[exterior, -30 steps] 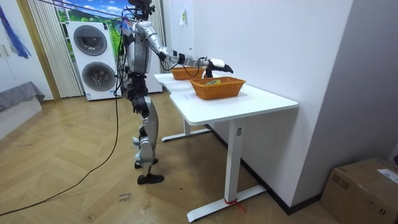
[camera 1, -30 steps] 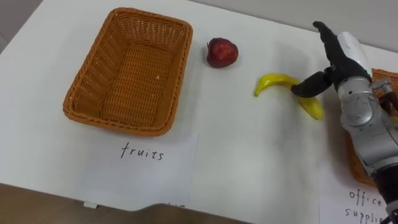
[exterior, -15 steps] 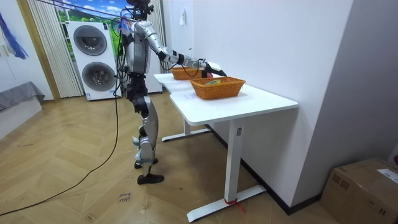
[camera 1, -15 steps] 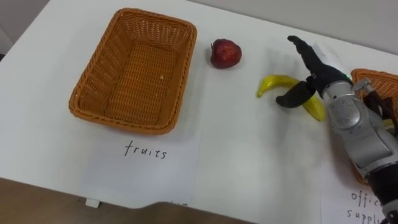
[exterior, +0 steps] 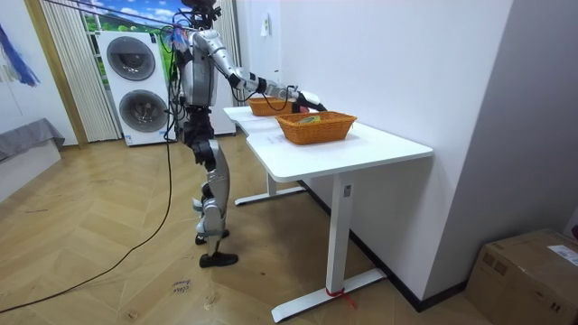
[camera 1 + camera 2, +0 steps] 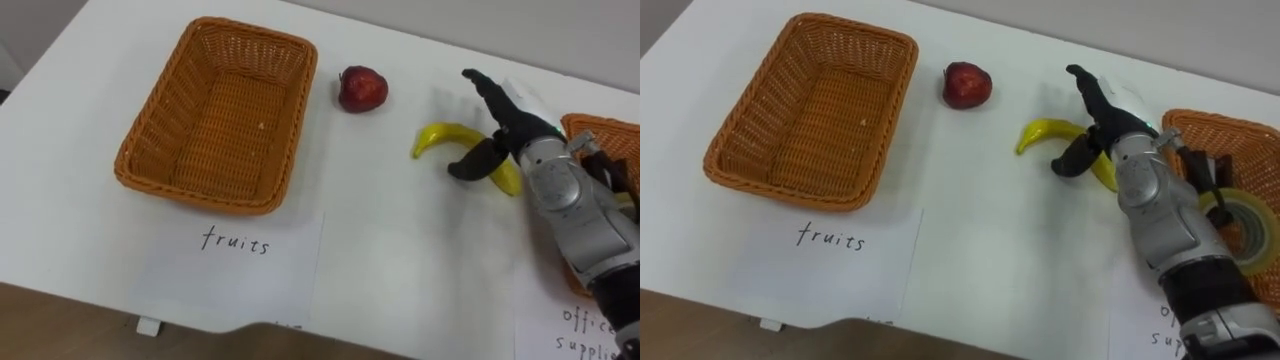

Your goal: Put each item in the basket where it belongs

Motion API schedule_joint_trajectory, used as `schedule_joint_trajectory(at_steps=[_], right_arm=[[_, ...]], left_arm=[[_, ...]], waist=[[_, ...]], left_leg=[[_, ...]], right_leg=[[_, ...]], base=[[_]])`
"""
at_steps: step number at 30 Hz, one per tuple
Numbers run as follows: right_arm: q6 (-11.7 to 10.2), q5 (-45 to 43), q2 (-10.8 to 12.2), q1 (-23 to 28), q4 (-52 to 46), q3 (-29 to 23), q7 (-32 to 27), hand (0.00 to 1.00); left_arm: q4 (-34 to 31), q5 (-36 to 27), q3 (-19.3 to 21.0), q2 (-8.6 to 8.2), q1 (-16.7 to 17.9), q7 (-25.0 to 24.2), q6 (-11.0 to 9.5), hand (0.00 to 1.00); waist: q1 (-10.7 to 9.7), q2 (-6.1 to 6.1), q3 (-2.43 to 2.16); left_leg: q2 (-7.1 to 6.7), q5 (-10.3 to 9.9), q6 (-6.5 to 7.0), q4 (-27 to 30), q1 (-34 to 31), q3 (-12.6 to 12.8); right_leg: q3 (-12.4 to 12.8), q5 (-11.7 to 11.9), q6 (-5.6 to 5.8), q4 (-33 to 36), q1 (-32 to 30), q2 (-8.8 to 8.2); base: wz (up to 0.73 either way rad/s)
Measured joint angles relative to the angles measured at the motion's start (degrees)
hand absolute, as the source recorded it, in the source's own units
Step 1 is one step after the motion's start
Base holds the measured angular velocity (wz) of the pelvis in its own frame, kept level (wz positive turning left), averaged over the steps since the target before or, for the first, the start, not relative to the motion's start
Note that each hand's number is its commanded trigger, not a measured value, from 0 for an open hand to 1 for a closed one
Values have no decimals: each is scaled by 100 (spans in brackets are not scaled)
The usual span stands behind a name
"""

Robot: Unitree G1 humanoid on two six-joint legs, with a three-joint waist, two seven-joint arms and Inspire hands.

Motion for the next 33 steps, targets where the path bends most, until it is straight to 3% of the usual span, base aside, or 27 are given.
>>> schedule_joint_trajectory(at_steps=[16, 33], right_arm=[[13, -576, -2, -20, 289, 40, 194, 0], [69, -928, -64, -23, 478, 176, 741, 0]], left_arm=[[3, -109, -13, 46, 30, -31, 5, 0], [2, -114, -5, 126, 3, -31, 126, 0]], waist=[[20, -98, -13], [249, -99, 2]], left_leg=[[1, -1, -1, 49, -71, -73], [18, -1, -2, 119, -118, -52]], right_leg=[[-272, 28, -20, -3, 27, 7], [-270, 69, -32, -4, 27, 17]], base=[[2], [-1]])
